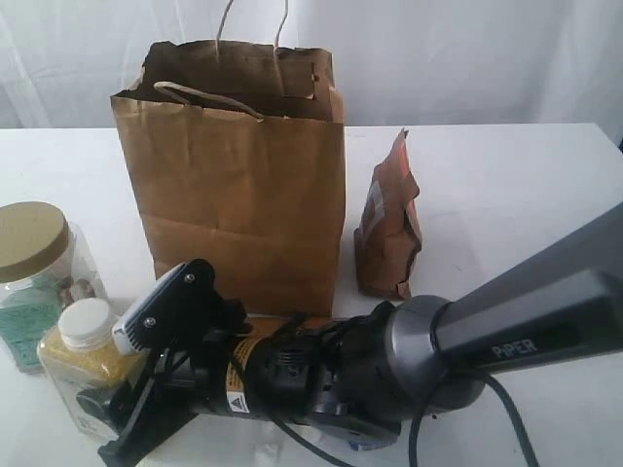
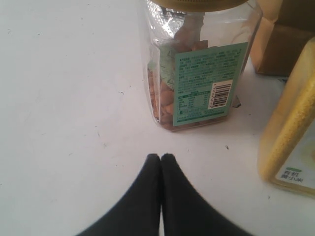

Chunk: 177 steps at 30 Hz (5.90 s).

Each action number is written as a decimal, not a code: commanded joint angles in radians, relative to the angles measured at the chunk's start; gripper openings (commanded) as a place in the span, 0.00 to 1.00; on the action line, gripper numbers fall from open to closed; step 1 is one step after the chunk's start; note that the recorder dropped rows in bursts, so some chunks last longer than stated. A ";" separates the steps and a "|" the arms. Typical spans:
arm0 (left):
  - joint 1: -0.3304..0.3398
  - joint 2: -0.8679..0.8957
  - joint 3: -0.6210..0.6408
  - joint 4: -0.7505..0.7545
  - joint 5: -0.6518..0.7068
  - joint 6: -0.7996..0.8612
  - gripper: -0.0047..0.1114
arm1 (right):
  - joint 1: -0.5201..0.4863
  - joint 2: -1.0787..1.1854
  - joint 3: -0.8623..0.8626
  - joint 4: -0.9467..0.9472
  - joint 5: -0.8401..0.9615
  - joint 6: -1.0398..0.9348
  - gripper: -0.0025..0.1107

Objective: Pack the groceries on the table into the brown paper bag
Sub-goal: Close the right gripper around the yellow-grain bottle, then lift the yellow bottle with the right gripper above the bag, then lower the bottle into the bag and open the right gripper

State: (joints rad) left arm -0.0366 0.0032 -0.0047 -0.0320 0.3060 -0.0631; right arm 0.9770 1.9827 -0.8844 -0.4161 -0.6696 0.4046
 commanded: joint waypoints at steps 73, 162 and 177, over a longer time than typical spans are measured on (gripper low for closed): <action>-0.009 -0.003 0.005 -0.005 0.000 0.001 0.04 | -0.169 -0.536 -0.212 0.573 0.035 -0.649 0.02; -0.009 -0.003 0.005 -0.005 0.000 0.001 0.04 | -0.370 -0.246 -0.335 0.565 0.194 -0.736 0.85; -0.009 -0.003 0.005 -0.005 0.000 0.001 0.04 | -0.370 -0.253 -0.335 0.559 0.191 -0.738 0.85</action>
State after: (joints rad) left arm -0.0366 0.0032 -0.0047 -0.0320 0.3060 -0.0631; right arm 0.6107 1.7436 -1.2125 0.1495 -0.4664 -0.3389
